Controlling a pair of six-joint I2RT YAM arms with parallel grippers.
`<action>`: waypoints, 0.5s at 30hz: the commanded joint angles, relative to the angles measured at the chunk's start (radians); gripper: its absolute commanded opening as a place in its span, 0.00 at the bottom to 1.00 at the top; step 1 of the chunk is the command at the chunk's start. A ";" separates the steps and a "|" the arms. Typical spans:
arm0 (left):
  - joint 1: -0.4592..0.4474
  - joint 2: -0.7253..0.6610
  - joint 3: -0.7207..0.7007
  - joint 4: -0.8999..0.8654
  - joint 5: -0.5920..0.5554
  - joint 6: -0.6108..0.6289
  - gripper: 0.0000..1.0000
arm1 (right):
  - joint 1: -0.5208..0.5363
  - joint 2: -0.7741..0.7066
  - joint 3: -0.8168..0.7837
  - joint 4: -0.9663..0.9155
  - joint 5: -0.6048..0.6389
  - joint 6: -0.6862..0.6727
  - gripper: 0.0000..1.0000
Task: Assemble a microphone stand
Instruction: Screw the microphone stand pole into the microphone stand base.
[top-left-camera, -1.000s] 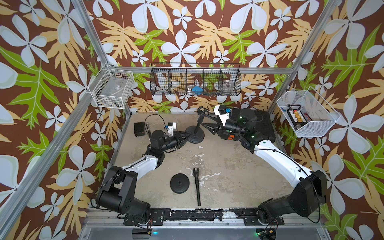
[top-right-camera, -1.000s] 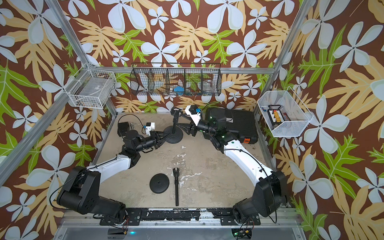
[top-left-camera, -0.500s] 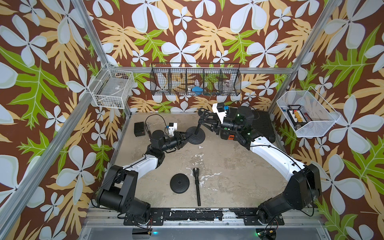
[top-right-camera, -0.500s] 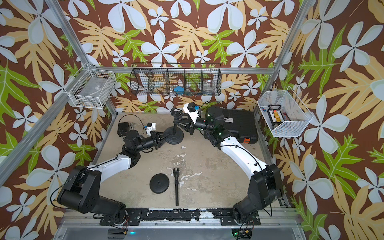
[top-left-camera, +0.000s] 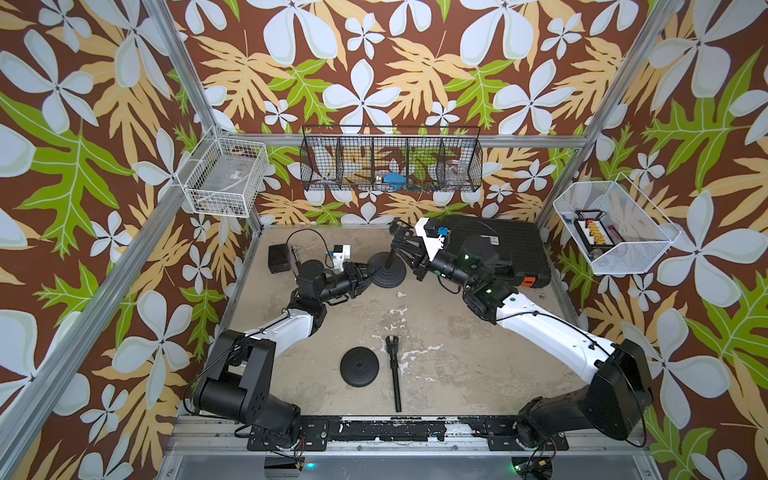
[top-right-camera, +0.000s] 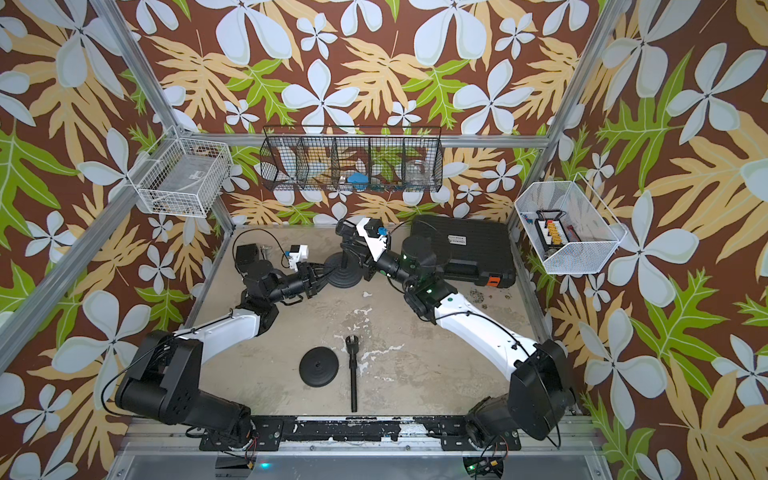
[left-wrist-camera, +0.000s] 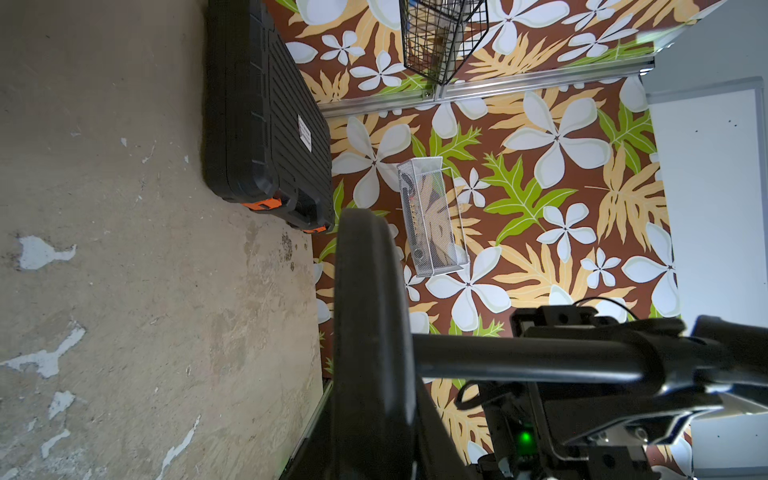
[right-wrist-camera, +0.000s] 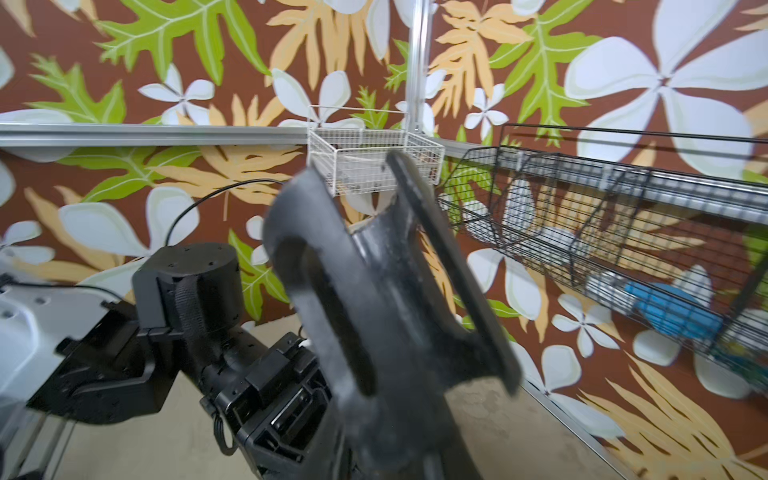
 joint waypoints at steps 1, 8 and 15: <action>0.011 -0.010 0.003 0.117 -0.036 -0.014 0.00 | 0.090 -0.017 -0.023 -0.004 0.561 0.043 0.00; 0.013 -0.010 0.000 0.117 -0.041 -0.014 0.00 | 0.221 0.077 0.095 -0.079 0.868 0.056 0.00; 0.029 0.001 0.001 0.115 -0.040 -0.025 0.00 | 0.139 0.035 0.113 -0.147 0.404 0.017 0.60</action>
